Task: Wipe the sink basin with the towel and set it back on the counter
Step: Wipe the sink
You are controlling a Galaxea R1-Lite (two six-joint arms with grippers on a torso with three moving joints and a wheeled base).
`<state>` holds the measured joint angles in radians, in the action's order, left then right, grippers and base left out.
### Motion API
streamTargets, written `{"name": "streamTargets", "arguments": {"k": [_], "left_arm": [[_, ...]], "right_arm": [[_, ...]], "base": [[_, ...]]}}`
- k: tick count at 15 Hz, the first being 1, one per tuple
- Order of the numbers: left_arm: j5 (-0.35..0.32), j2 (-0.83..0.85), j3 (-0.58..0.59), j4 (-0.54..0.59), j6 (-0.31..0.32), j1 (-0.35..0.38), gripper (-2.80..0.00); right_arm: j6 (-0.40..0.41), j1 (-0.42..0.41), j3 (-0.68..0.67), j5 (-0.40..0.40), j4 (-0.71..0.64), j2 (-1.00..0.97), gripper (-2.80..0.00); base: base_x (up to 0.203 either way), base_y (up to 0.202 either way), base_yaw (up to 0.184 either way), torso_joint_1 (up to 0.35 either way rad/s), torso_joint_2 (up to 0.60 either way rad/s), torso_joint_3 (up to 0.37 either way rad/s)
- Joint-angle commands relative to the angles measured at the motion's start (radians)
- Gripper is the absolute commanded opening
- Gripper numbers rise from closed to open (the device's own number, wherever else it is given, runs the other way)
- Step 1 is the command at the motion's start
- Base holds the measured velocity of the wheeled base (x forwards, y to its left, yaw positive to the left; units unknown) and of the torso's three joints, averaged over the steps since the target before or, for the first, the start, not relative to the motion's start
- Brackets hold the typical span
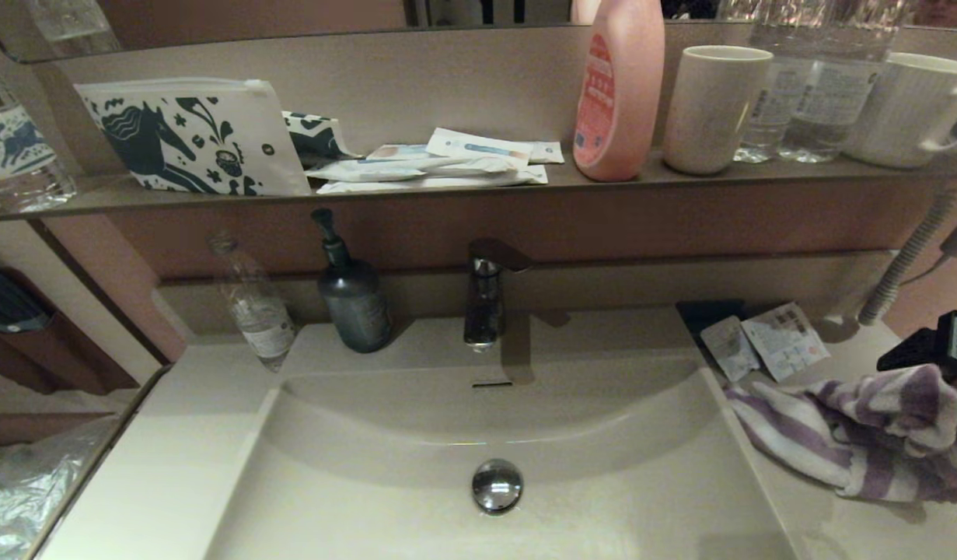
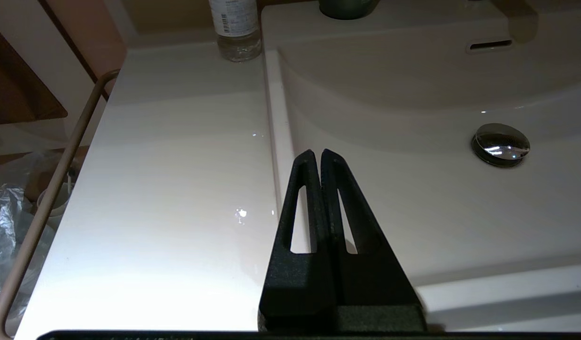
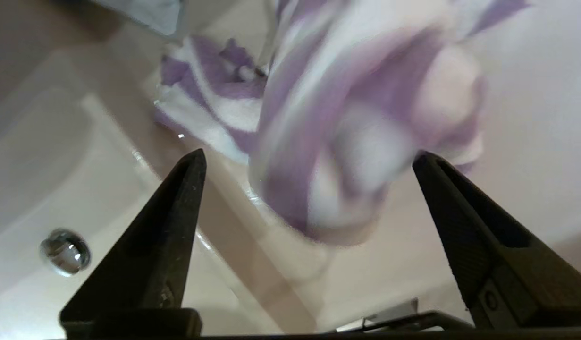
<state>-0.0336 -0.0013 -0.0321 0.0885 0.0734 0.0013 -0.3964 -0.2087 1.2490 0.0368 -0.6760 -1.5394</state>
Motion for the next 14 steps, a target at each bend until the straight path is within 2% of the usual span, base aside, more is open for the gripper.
{"name": "streamTargets", "arguments": {"k": [1, 5, 6, 9, 12, 14], "left_arm": [[0.000, 0.001, 0.000, 0.000, 0.000, 0.000, -2.80], [0.000, 0.001, 0.000, 0.000, 0.000, 0.000, -2.80], [0.000, 0.001, 0.000, 0.000, 0.000, 0.000, -2.80], [0.000, 0.001, 0.000, 0.000, 0.000, 0.000, -2.80], [0.000, 0.001, 0.000, 0.000, 0.000, 0.000, -2.80], [0.000, 0.001, 0.000, 0.000, 0.000, 0.000, -2.80]], "right_arm": [[-0.004, 0.002, 0.057, -0.007, -0.014, -0.019, 0.00], [-0.004, 0.002, 0.071, -0.006, -0.044, 0.009, 0.00], [-0.004, 0.002, 0.061, -0.004, -0.056, 0.018, -2.80], [0.025, 0.001, 0.004, -0.004, -0.063, 0.062, -2.80], [0.162, -0.006, -0.126, -0.006, -0.051, 0.146, -2.80], [0.178, -0.024, -0.205, -0.005, 0.027, 0.153, -2.80]], "base": [[0.000, 0.000, 0.000, 0.000, 0.00, 0.000], [0.000, 0.000, 0.000, 0.000, 0.00, 0.000], [0.000, 0.000, 0.000, 0.000, 0.00, 0.000], [0.000, 0.000, 0.000, 0.000, 0.00, 0.000], [0.000, 0.000, 0.000, 0.000, 0.00, 0.000], [0.000, 0.000, 0.000, 0.000, 0.00, 0.000]]}}
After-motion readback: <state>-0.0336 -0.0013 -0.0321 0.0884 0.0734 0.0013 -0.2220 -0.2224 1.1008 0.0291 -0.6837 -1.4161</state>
